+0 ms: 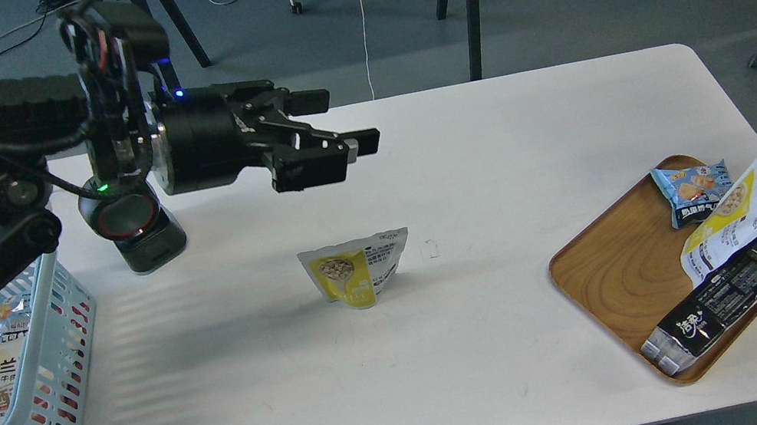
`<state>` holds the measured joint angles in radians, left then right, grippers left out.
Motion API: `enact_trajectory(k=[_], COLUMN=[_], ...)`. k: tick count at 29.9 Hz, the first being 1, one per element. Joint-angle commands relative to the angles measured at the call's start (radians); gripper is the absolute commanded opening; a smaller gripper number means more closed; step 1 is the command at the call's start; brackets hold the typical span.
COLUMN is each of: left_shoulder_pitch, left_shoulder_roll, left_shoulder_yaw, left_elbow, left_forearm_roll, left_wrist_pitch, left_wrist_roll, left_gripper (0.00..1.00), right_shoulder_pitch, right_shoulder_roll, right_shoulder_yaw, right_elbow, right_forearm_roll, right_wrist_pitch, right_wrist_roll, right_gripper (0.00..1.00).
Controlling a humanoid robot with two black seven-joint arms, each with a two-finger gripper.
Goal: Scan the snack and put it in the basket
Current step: 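Reach the left gripper over the yellow pouch and grasp it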
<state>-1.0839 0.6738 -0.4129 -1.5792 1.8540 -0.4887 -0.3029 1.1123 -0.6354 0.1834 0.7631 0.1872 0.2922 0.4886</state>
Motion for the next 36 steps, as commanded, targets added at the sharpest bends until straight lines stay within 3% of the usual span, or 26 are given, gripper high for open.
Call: enact_trajectory(k=[1, 4, 7, 12, 15, 29, 32, 36], left_shoulder_pitch=[0.001, 0.002, -0.001, 0.012, 0.031, 0.033, 0.035, 0.041], left_shoulder_roll=[-0.098, -0.134, -0.137, -0.151, -0.164, -0.158, -0.158, -0.157], left_shoulder_yaw=[0.009, 0.026, 0.083, 0.175, 0.177, 0.163, 0.172, 0.18], left_elbow=[-0.007, -0.007, -0.007, -0.018, -0.001, 0.056, 0.076, 0.091], left_forearm_roll=[0.193, 0.307, 0.328, 0.328, 0.328, 0.328, 0.328, 0.328], left_wrist_pitch=[0.0, 0.0, 0.0, 0.0, 0.0, 0.0, 0.0, 0.0], left_wrist_roll=[-0.004, -0.004, -0.012, -0.012, -0.013, -0.005, -0.005, -0.002], left_gripper=[0.89, 0.89, 0.89, 0.89, 0.88, 0.87, 0.75, 0.48], right_shoulder_pitch=[-0.075, -0.126, -0.167, -0.197, -0.215, -0.22, -0.215, -0.213], right_shoulder_roll=[0.068, 0.134, 0.195, 0.212, 0.255, 0.27, 0.27, 0.27], right_shoulder_yaw=[0.114, 0.221, 0.297, 0.321, 0.352, 0.358, 0.358, 0.358], right_elbow=[-0.048, -0.114, -0.156, -0.18, -0.205, -0.191, -0.192, -0.2], right_forearm_roll=[0.087, 0.12, 0.12, 0.12, 0.12, 0.117, 0.117, 0.117], right_wrist_pitch=[0.057, 0.07, 0.079, 0.1, 0.162, 0.197, 0.197, 0.197], right_wrist_roll=[0.0, 0.0, -0.03, -0.019, -0.007, -0.007, -0.007, -0.007], right_gripper=[0.99, 0.99, 0.99, 0.99, 0.99, 0.99, 0.99, 0.99])
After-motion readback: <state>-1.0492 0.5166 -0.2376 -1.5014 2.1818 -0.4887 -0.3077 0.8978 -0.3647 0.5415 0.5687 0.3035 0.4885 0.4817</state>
